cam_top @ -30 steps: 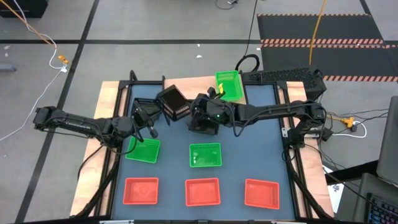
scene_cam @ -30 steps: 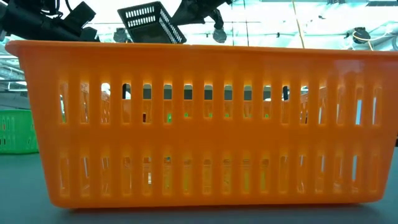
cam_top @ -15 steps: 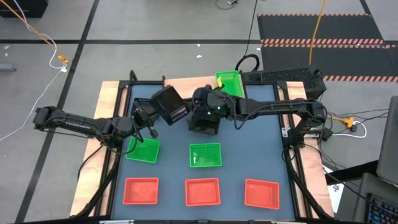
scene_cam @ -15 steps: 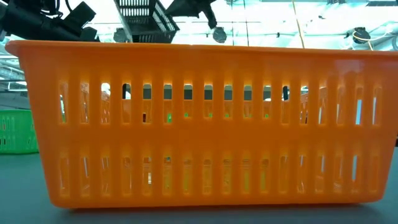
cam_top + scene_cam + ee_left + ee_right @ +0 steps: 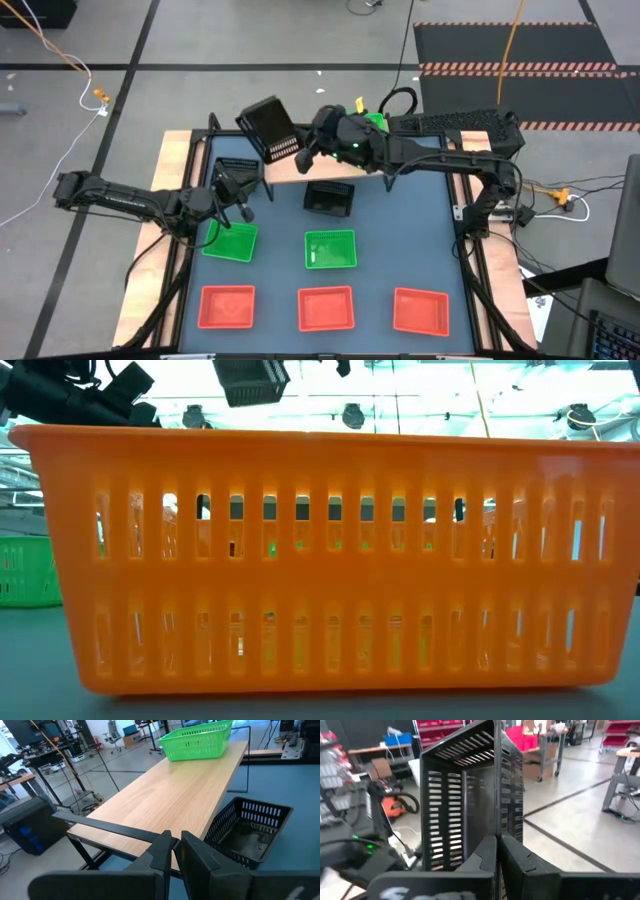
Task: Stack baskets on shelf by color
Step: Put the top right black bin on the shelf
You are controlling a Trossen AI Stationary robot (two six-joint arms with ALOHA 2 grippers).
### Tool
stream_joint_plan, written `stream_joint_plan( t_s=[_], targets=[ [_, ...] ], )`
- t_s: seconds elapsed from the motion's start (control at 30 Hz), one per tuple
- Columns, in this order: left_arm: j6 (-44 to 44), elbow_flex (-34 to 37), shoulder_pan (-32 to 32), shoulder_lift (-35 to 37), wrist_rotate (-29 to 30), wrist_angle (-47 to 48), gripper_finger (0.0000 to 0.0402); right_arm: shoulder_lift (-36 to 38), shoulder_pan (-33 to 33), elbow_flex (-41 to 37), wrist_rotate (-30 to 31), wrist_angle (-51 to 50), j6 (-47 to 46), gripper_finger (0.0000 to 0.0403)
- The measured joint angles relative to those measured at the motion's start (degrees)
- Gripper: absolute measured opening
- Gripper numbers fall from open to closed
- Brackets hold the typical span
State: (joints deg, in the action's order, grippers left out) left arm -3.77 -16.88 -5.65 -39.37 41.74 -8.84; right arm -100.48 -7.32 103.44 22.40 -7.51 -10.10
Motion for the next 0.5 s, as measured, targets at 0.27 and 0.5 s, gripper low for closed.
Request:
stream_joint_plan(
  t_s=[0.27,0.5],
  targets=[
    [-0.04,0.0,0.0,0.0,-0.02,0.69,0.0047,-2.96,1.27,-3.22,3.43,-7.16,-2.81,0.0],
    [0.61,0.0,-0.02,0.02,-0.02,1.73,0.0047,-2.44,3.99,-9.78,4.79,-9.23,-9.48,0.0003]
  ],
)
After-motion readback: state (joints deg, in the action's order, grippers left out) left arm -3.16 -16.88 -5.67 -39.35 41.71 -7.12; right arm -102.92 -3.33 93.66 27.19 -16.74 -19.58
